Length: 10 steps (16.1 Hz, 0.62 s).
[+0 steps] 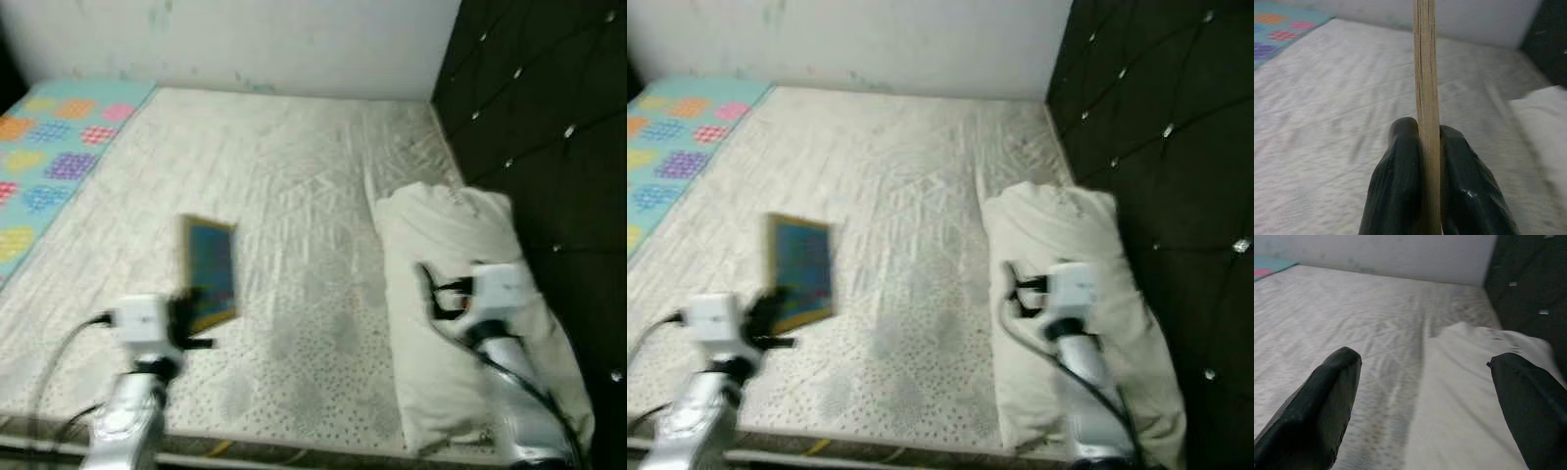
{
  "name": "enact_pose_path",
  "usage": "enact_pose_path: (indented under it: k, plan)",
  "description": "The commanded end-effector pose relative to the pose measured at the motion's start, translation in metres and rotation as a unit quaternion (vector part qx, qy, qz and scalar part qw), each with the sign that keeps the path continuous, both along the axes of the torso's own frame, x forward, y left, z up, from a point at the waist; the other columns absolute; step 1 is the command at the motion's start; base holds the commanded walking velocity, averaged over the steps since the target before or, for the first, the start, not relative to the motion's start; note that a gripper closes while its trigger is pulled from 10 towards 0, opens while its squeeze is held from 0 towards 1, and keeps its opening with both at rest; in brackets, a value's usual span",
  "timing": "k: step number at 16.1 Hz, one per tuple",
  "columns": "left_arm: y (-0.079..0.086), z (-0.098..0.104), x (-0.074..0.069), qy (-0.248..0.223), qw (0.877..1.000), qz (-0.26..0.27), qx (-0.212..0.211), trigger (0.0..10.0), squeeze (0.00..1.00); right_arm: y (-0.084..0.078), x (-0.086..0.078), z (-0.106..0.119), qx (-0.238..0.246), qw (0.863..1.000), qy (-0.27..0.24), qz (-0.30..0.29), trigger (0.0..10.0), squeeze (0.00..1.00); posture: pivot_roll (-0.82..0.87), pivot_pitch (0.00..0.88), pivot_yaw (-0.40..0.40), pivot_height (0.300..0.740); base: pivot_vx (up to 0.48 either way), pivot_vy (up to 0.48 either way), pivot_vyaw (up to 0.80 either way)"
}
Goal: Clean up the room
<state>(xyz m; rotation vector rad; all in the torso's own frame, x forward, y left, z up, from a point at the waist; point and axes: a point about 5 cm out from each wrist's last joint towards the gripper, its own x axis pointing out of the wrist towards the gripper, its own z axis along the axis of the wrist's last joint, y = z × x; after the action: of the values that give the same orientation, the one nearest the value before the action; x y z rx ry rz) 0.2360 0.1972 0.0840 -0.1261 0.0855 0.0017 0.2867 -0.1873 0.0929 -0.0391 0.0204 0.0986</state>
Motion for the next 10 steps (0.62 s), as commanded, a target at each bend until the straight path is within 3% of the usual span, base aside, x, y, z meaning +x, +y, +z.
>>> enact_pose_path:
  k: [1,5,8,10]
  plan:
    - [0.0,0.005,0.001,-0.006,1.0,0.005,0.008,10.0,0.0,-0.007,-0.002,-0.001,-0.007,1.0,0.004,-0.011,10.0,0.0,-0.13,0.102,0.009,0.74,0.0,0.0,0.0]
    - [-0.001,0.004,0.001,0.013,0.999,-0.023,0.018,10.0,0.0,-0.007,0.002,0.001,-0.008,1.0,0.002,-0.006,10.0,0.0,-0.12,0.109,-0.001,0.74,0.0,0.0,0.0]
    - [-0.008,0.011,0.005,0.005,0.995,-0.084,0.061,10.0,0.0,-0.006,0.008,0.008,-0.01,1.0,-0.01,-0.002,10.0,0.0,-0.12,0.111,-0.005,0.74,0.0,0.0,0.0]
    - [-0.017,0.013,0.005,0.003,0.993,-0.108,0.055,10.0,0.0,-0.003,0.012,0.012,-0.011,1.0,-0.017,0.004,10.0,0.0,-0.13,0.11,-0.009,0.74,0.0,0.0,0.0]
